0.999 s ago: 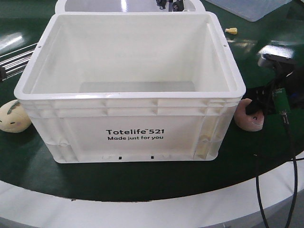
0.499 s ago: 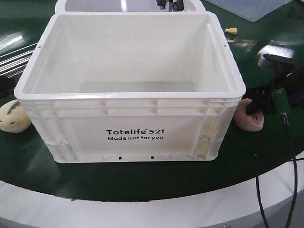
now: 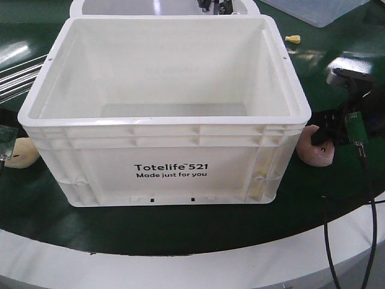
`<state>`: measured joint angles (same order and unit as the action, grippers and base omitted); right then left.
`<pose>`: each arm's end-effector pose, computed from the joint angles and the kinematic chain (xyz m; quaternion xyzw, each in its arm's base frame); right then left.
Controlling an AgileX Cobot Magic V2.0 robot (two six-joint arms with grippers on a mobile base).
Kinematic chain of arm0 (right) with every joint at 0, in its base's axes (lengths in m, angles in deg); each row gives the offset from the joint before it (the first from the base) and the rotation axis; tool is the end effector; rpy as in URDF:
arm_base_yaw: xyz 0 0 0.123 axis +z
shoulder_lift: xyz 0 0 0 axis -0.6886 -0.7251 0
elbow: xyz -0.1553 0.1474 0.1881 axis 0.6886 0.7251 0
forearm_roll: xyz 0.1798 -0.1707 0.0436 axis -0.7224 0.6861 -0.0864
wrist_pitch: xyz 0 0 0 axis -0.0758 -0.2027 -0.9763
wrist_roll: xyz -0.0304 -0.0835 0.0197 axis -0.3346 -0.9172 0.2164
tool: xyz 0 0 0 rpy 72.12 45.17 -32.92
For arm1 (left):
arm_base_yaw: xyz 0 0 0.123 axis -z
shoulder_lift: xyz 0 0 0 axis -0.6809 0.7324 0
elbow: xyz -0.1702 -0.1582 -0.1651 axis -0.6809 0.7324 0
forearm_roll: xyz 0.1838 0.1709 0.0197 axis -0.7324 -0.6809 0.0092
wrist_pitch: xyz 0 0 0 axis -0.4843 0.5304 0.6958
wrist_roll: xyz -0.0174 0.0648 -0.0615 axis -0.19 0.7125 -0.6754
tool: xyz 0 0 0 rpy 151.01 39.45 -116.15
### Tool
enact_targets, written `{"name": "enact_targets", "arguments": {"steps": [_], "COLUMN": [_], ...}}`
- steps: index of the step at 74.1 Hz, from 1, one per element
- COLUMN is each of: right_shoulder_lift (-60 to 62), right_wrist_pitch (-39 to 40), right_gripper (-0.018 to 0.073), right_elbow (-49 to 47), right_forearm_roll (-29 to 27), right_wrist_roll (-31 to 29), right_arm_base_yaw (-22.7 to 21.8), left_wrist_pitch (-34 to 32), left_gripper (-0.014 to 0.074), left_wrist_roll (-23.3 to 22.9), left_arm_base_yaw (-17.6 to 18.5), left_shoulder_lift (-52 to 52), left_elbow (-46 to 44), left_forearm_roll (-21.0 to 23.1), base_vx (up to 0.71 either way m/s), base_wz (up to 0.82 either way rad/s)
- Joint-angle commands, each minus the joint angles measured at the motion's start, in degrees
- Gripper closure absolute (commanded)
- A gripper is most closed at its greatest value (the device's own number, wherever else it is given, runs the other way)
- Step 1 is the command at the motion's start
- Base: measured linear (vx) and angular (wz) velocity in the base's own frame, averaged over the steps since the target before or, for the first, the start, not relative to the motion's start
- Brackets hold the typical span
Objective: Place moving items into box and shelve
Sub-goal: 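Grasp the cream plush toy with the left gripper, then lift both plush toys up over the tote opening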
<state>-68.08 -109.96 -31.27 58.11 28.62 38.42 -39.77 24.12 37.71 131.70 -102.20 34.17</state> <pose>0.3442 -0.0086 0.1933 0.0021 0.9830 0.1107 0.1467 0.3037 0.0355 0.2219 -0.1169 0.9563 0.0360 0.2655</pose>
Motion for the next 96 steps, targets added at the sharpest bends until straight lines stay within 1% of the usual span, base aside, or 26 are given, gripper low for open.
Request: {"name": "enact_targets", "arguments": {"steps": [1, 22, 28, 32, 36, 43, 46, 47, 48, 49, 52, 53, 56, 57, 68, 86, 96], "right_shoulder_lift": [2.06, 2.06, 2.06, 2.06, 2.06, 2.06, 2.06, 2.06, 2.06, 2.06, 2.06, 2.06, 2.06, 2.06, 2.06, 3.83, 6.91], "right_wrist_pitch": [0.54, 0.55, 0.5, 0.5, 0.5, 0.6, 0.6, 0.6, 0.6, 0.6, 0.6, 0.6, 0.65, 0.65, 1.46, 5.77, 9.05], "right_gripper": [0.0568, 0.0568, 0.0568, 0.0568, 0.0568, 0.0568, 0.0568, 0.0568, 0.0568, 0.0568, 0.0568, 0.0568, 0.0568, 0.0568, 0.0568, 0.0568, 0.0568], "right_elbow": [-1.64, -1.64, -1.64, -1.64, -1.64, -1.64, -1.64, -1.64, -1.64, -1.64, -1.64, -1.64, -1.64, -1.64, -1.64, -1.64, -1.64], "right_forearm_roll": [-0.78, -0.72, -0.72, -0.66, -0.66, -0.67, -0.67, -0.67, -0.67, -0.67, -0.67, -0.67, -0.67, -0.67, -0.67, -0.67, -0.67], "right_wrist_roll": [-0.64, -0.64, -0.69, -0.68, -0.68, -0.68, -0.68, -0.68, -0.68, -0.68, -0.79, -0.83, -0.8, -0.8, -0.85, -2.96, -3.14], "right_arm_base_yaw": [-0.22, -0.22, -0.22, -0.22, -0.22, -0.22, -0.22, -0.22, -0.22, -0.22, -0.22, -0.22, -0.22, -0.22, -0.22, -0.22, -0.22], "left_wrist_pitch": [-3.96, -5.96, -5.83, -5.55, -5.46, -5.57, -5.57, -5.57, -5.57, -5.57, -5.78, -5.79, -5.84, -5.96, -7.93, -13.83, -16.4], "left_gripper": [0.0011, 0.0012, 0.0033, 0.0064, 0.0112, 0.025, 0.033, 0.0344, 0.0388, 0.0402, 0.0492, 0.0507, 0.0593, 0.0606, 0.0606, 0.0604, 0.0604], "left_wrist_roll": [-0.08, -0.08, -0.08, -0.15, -0.19, -0.19, -0.25, -0.25, -0.25, -0.25, -0.25, -0.25, -0.25, -0.25, -0.66, -0.55, -0.48], "left_arm_base_yaw": [-0.08, -0.08, -0.08, -0.08, -0.08, -0.08, -0.08, -0.08, -0.08, -0.08, -0.08, -0.08, -0.08, -0.08, -0.08, -0.08, -0.08], "left_shoulder_lift": [-0.71, 3.83, 4.94, 5.43, 5.58, 5.58, 5.58, 5.58, 5.58, 5.58, 5.58, 5.58, 5.58, 5.58, 4.82, -0.14, -4.05], "left_elbow": [-1.89, -1.89, -1.89, -1.89, -1.89, -1.89, -1.89, -1.89, -1.89, -1.89, -1.89, -1.89, -1.89, -1.89, -1.89, -1.89, -1.89], "left_forearm_roll": [-0.41, -0.63, -2.12, -3.0, -4.0, -5.87, -6.48, -6.49, -6.57, -6.58, -6.5, -6.52, -6.45, -6.37, -6.23, -2.04, -1.84], "base_vx": [0.0, 0.0, 0.0, 0.0, 0.0, 0.0, 0.0, 0.0, 0.0, 0.0, 0.0, 0.0, 0.0, 0.0, 0.0, 0.0, 0.0], "base_wz": [0.0, 0.0, 0.0, 0.0, 0.0, 0.0, 0.0, 0.0, 0.0, 0.0, 0.0, 0.0, 0.0, 0.0, 0.0, 0.0, 0.0]}}
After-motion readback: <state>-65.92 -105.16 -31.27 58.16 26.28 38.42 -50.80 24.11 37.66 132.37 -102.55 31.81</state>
